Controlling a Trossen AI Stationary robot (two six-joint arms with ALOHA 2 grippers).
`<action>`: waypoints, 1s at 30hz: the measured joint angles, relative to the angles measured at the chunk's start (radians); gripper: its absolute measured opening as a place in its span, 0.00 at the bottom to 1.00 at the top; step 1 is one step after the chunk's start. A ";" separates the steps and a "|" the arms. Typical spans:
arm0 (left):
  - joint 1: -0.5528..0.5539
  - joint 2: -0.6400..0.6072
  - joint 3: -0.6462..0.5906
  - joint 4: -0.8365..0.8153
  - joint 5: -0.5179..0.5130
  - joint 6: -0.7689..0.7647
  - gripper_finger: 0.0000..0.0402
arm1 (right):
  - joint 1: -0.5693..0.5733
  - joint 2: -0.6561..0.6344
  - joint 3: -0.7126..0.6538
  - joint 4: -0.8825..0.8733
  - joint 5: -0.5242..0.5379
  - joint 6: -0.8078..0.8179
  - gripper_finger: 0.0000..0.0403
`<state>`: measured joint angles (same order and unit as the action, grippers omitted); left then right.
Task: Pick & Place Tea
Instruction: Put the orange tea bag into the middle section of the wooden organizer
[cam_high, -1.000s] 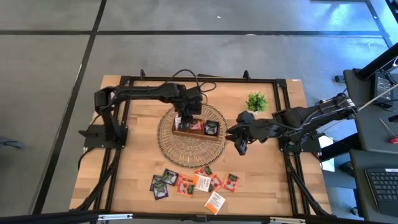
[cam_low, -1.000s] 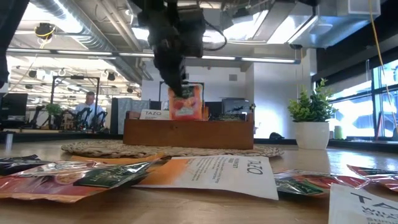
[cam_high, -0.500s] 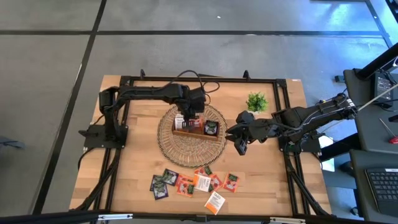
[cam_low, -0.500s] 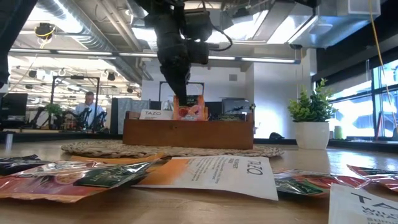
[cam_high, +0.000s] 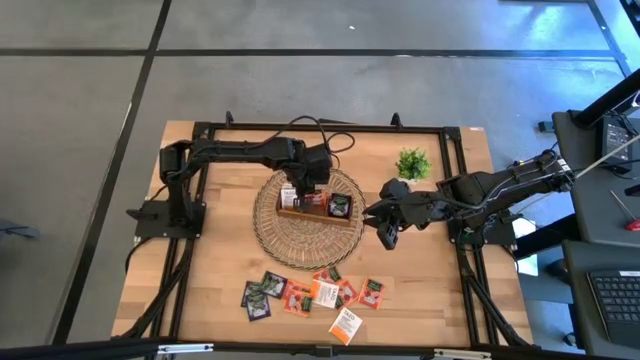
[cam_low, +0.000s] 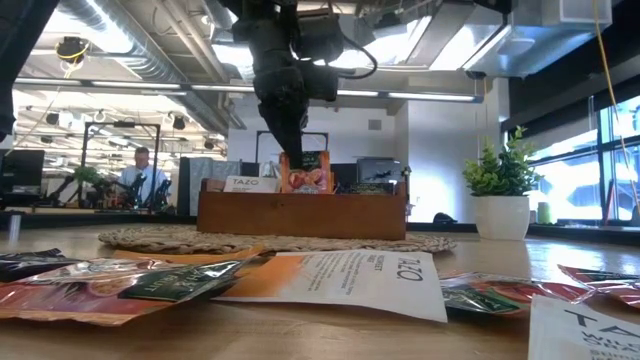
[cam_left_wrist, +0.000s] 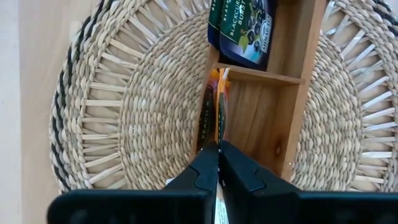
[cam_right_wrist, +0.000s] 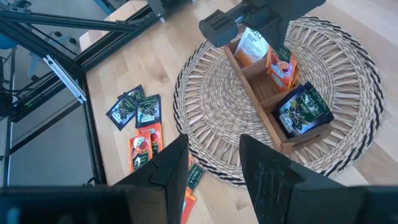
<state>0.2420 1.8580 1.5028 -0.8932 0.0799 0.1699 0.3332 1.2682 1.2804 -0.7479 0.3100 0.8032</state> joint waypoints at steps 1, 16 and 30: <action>0.000 0.000 0.000 0.000 0.000 0.000 0.03 | 0.000 0.000 0.000 0.000 0.000 0.000 0.36; 0.000 0.000 0.000 0.002 -0.045 -0.017 0.12 | 0.000 0.000 0.000 -0.036 -0.045 0.001 0.36; -0.068 -0.056 0.042 0.066 0.170 -0.185 0.23 | 0.015 -0.002 -0.017 -0.044 -0.223 0.044 0.36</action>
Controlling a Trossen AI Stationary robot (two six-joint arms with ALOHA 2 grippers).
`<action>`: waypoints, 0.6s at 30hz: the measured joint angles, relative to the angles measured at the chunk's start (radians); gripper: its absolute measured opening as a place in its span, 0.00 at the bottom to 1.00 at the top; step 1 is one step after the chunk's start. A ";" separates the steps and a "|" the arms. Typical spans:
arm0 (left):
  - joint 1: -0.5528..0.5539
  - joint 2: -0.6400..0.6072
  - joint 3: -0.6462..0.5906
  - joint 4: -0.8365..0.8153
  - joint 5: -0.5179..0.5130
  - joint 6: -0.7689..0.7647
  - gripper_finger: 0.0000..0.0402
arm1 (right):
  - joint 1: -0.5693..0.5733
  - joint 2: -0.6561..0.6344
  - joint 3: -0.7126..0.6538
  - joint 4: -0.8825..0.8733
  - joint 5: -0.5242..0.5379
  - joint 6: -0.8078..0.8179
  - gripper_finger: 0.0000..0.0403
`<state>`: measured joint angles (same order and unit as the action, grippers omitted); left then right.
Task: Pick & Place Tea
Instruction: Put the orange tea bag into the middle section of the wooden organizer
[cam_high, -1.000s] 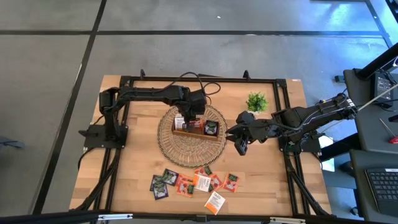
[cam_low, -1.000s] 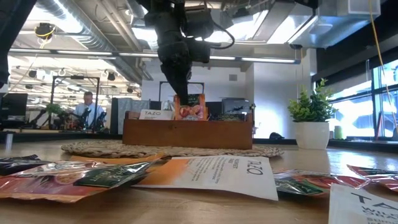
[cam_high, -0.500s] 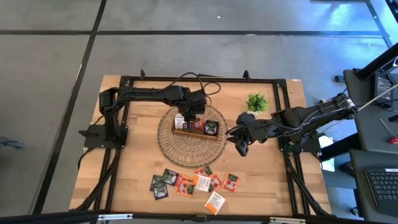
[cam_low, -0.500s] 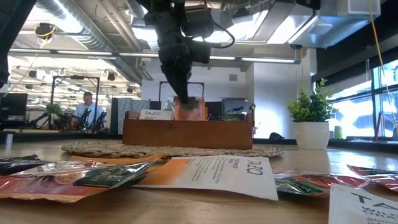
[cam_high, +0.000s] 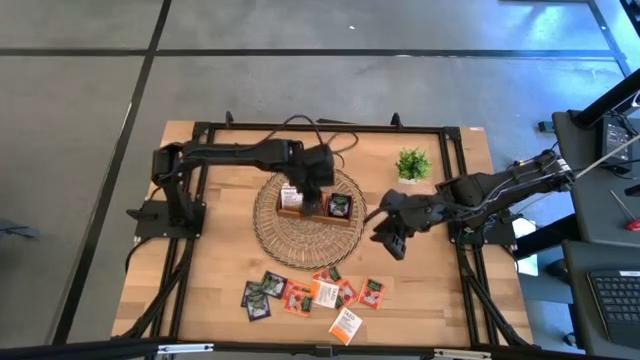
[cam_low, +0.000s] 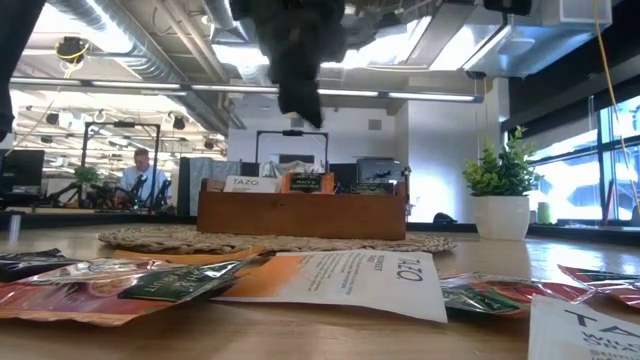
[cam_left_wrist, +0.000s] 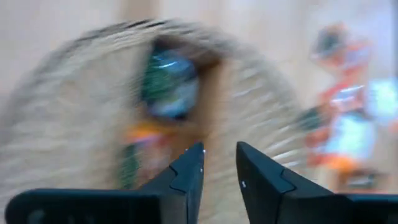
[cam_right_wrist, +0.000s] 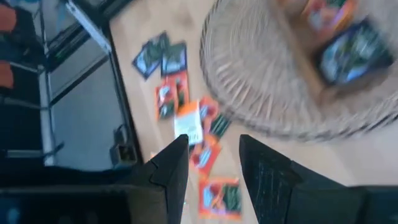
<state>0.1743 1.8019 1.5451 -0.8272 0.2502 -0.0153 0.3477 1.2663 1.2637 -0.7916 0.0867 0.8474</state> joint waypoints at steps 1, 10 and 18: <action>-0.021 0.000 -0.001 0.019 0.045 -0.032 0.22 | 0.007 0.000 -0.012 -0.002 -0.015 0.016 0.36; -0.322 0.059 -0.001 0.318 -0.052 -0.263 0.22 | 0.139 0.000 -0.231 0.131 -0.097 0.191 0.36; -0.468 0.215 -0.001 0.656 -0.176 -0.456 0.22 | 0.206 0.001 -0.458 0.427 -0.185 0.251 0.36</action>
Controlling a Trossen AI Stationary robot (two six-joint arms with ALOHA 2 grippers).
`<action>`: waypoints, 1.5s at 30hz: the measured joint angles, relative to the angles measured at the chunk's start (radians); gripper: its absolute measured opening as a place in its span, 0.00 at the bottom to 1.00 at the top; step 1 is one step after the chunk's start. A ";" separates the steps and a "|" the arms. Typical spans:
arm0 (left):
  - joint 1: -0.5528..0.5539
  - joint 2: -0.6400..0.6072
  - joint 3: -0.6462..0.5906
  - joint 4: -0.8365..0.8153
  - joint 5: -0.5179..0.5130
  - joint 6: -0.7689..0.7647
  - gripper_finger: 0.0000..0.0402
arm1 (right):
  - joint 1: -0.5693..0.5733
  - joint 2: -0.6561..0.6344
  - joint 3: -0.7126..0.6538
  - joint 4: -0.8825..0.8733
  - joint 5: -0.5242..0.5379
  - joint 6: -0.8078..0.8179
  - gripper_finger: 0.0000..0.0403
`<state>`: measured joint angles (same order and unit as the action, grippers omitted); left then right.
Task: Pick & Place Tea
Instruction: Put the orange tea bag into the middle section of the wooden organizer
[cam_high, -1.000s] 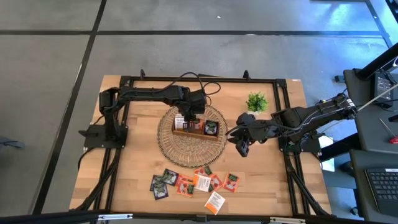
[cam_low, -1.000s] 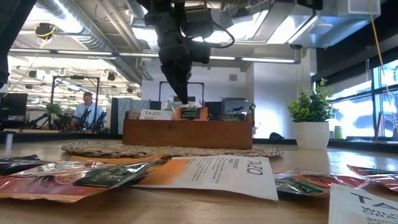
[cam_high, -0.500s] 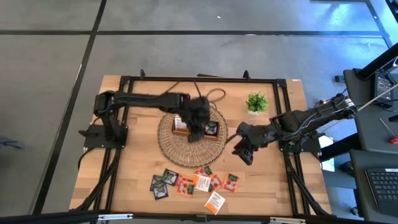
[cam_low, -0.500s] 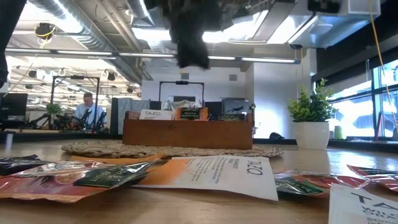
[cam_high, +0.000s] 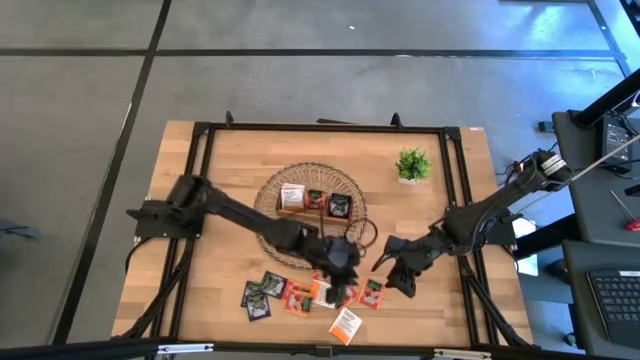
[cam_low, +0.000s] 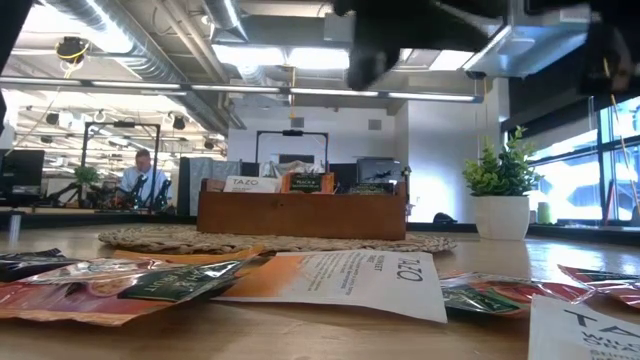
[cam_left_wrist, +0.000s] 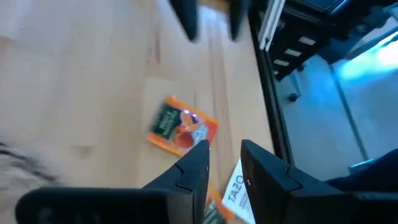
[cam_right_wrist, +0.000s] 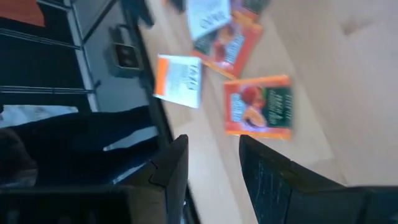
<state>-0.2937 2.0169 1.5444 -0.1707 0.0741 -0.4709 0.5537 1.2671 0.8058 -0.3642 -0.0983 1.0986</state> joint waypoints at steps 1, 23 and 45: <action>-0.007 0.027 0.000 0.029 -0.001 -0.011 0.22 | 0.003 0.000 -0.020 0.012 -0.001 0.000 0.36; -0.141 0.310 0.000 0.397 -0.258 -0.141 0.22 | 0.040 0.000 -0.329 0.398 0.086 0.157 0.36; -0.118 0.356 0.001 0.408 -0.302 -0.171 0.22 | 0.037 0.022 -0.419 0.480 0.094 0.310 0.36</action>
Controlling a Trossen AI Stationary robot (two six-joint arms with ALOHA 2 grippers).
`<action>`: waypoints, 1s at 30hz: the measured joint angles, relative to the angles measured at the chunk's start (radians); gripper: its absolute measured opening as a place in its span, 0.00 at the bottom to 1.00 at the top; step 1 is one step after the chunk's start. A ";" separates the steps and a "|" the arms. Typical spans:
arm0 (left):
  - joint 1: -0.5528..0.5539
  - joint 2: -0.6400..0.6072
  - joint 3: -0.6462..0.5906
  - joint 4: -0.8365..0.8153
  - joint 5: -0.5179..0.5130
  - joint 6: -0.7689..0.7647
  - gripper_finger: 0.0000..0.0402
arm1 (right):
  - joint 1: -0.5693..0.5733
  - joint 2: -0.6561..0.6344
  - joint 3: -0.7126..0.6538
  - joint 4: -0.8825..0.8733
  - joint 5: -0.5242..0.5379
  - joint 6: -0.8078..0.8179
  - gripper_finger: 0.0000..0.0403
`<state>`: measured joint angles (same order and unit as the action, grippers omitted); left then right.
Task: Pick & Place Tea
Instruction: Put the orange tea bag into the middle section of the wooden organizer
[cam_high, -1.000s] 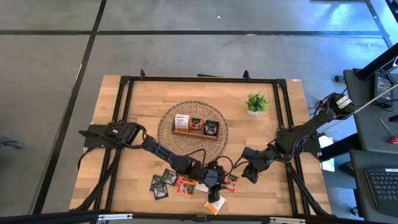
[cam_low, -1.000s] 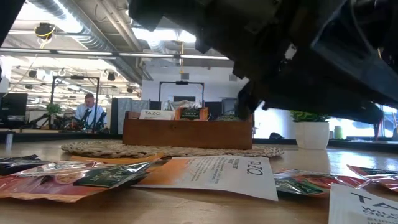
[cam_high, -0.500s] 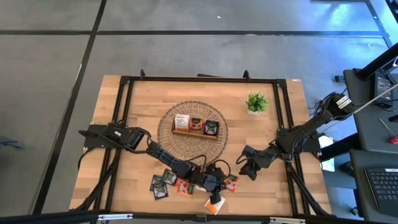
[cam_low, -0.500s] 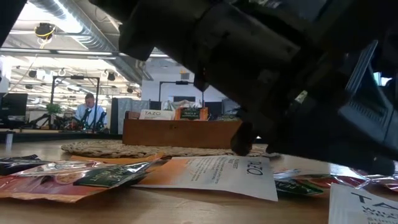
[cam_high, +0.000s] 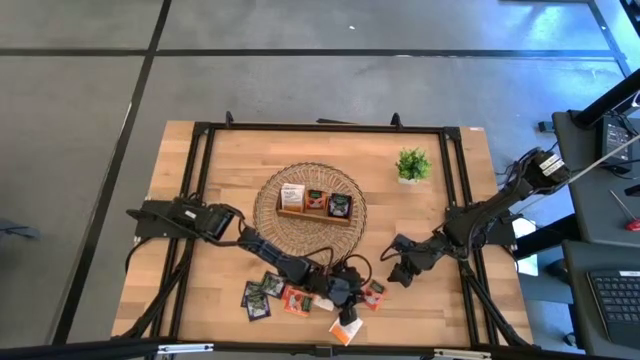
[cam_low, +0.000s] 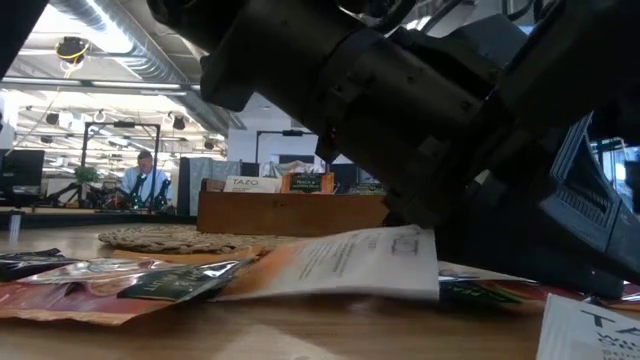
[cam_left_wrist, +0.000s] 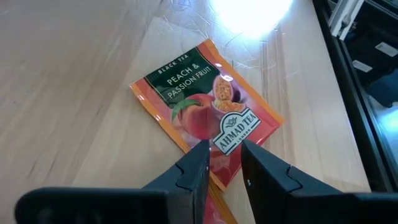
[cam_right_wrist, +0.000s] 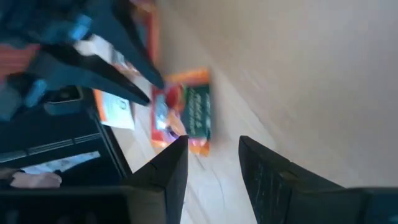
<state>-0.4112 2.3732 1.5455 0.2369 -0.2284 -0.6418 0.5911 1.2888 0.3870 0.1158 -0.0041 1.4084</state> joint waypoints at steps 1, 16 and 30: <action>0.001 0.001 0.000 0.001 0.002 0.000 0.23 | 0.000 0.015 0.000 0.001 -0.022 0.026 0.36; 0.014 0.002 0.000 -0.005 0.013 0.000 0.21 | 0.002 0.238 0.004 0.216 -0.141 0.057 0.55; 0.014 0.003 -0.001 -0.008 0.010 0.001 0.21 | 0.002 0.242 0.001 0.228 -0.077 0.053 0.51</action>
<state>-0.3973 2.3764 1.5448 0.2292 -0.2188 -0.6410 0.5926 1.5307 0.3882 0.3439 -0.0816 1.4612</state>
